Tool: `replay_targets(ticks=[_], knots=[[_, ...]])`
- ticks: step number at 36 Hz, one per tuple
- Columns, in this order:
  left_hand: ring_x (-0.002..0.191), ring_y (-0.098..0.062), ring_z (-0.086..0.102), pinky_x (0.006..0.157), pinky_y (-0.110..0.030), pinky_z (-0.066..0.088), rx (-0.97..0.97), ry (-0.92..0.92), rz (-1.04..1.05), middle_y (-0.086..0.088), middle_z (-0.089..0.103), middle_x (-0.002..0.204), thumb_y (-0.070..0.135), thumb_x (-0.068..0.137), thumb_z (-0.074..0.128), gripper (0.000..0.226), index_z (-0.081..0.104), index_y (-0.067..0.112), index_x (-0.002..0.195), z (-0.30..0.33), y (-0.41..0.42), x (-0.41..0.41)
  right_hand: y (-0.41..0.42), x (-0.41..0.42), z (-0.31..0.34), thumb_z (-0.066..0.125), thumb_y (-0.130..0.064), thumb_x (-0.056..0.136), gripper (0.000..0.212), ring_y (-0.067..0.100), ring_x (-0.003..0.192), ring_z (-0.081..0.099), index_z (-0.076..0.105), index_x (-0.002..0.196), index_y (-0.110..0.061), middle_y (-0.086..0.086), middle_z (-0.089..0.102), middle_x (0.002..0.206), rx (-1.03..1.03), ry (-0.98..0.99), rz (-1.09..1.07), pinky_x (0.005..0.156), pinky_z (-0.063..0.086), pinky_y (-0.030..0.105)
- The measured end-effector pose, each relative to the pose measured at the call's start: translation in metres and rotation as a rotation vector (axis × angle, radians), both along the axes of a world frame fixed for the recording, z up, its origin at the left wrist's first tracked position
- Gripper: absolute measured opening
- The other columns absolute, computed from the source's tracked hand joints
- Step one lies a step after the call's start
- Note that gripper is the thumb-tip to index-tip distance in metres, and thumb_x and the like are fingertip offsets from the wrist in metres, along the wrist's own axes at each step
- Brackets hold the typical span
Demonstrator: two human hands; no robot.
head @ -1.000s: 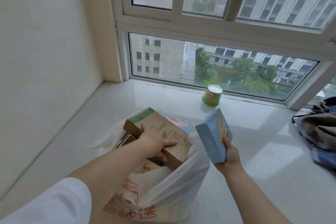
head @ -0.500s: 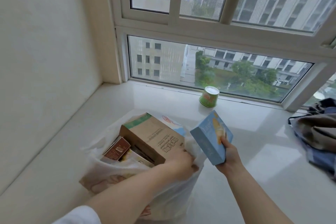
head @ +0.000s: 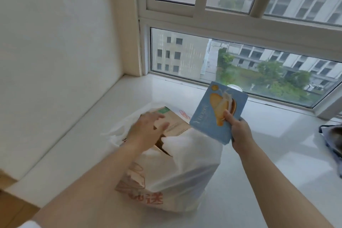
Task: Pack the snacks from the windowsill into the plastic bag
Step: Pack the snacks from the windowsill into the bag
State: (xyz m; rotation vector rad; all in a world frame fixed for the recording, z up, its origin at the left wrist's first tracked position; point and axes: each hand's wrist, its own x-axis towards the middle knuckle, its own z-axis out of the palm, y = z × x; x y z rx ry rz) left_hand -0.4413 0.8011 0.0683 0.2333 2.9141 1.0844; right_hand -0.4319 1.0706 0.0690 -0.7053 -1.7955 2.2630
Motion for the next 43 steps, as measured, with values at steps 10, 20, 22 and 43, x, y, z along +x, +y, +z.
replay_targets(ticks=[10,20,22,43], knots=[[0.113,-0.032,0.053,0.096,-0.035,0.041,0.465,-0.846,0.722,-0.013,0.052,0.121,0.043,0.078,0.072,0.073,0.045,-0.002,0.129,-0.088,-0.107,-0.056,-0.082,-0.046,0.012,0.060,-0.028,0.090,0.036,0.027,0.087,0.065,0.061,0.115,-0.003,0.015,0.067,0.106,0.086,-0.105,0.326,0.085,0.052,0.043],[0.079,-0.033,0.064,0.073,-0.042,0.053,0.838,-0.616,0.504,-0.020,0.065,0.089,0.023,0.082,0.069,0.022,0.066,0.002,0.089,-0.062,-0.116,-0.074,-0.126,-0.051,-0.022,0.065,-0.044,0.085,0.028,0.028,0.093,0.068,0.061,0.098,-0.020,0.008,0.071,0.101,0.324,-0.411,0.573,0.090,0.053,0.045],[0.079,-0.030,0.062,0.070,-0.037,0.051,0.995,-0.596,0.461,-0.016,0.065,0.090,0.027,0.096,0.051,0.023,0.063,0.007,0.096,-0.048,-0.121,-0.080,-0.128,-0.054,-0.021,0.062,-0.042,0.087,0.031,0.028,0.095,0.067,0.057,0.111,-0.022,0.006,0.069,0.104,0.388,-0.406,0.573,0.091,0.053,0.046],[0.088,-0.026,0.057,0.083,-0.046,0.049,0.869,-0.194,0.099,-0.017,0.062,0.095,0.013,0.096,0.042,0.019,0.059,0.013,0.089,0.045,-0.062,-0.105,-0.275,-0.081,0.000,0.042,-0.015,0.094,0.070,0.043,0.130,0.035,0.002,0.151,-0.024,0.026,0.022,0.148,0.928,-0.364,0.520,0.097,0.038,0.042]])
